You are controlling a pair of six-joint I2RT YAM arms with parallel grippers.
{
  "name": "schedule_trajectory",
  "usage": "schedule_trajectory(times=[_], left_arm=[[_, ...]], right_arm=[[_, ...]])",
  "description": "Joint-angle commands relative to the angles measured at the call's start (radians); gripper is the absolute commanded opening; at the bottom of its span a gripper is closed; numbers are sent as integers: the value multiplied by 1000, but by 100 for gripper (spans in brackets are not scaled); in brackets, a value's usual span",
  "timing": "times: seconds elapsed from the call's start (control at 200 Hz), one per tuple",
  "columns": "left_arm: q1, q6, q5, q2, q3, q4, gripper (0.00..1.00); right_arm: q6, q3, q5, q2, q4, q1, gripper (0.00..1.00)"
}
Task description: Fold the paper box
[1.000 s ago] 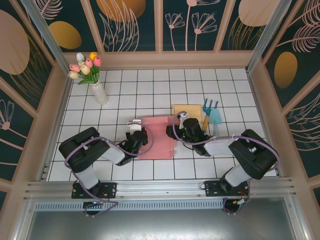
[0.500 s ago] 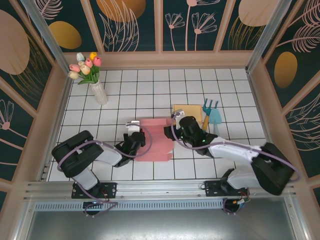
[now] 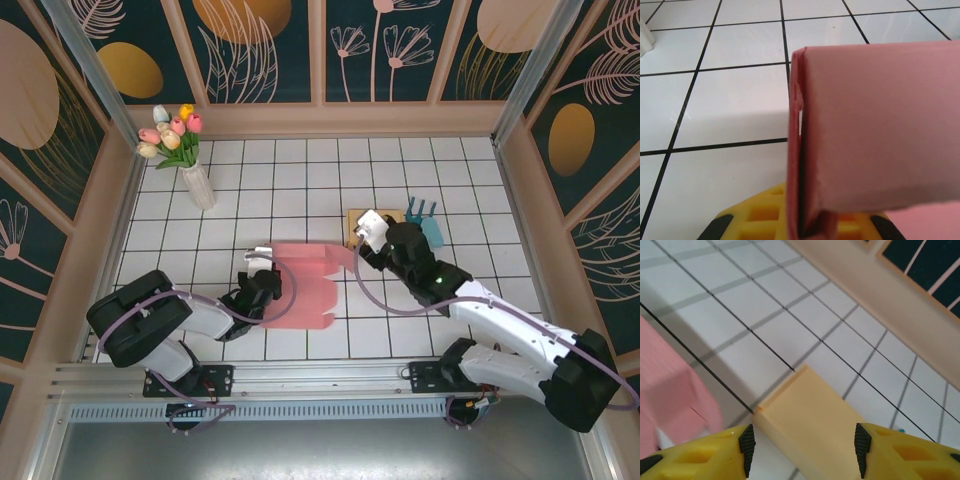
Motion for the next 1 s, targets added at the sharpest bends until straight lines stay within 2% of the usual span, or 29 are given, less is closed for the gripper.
schedule_trajectory(times=[0.0,0.345,0.575,0.996], left_arm=[[-4,21,-15,-3,-2,22,1],[-4,44,-3,80,16,84,1],[-5,40,20,126,39,78,0],[-3,51,23,119,24,99,0]], right_arm=[[-178,42,-54,19,-56,-77,58],[-503,3,-397,39,-37,-265,59],[-600,-21,-475,114,-98,-334,59],[-631,0,-504,228,-112,-338,58]])
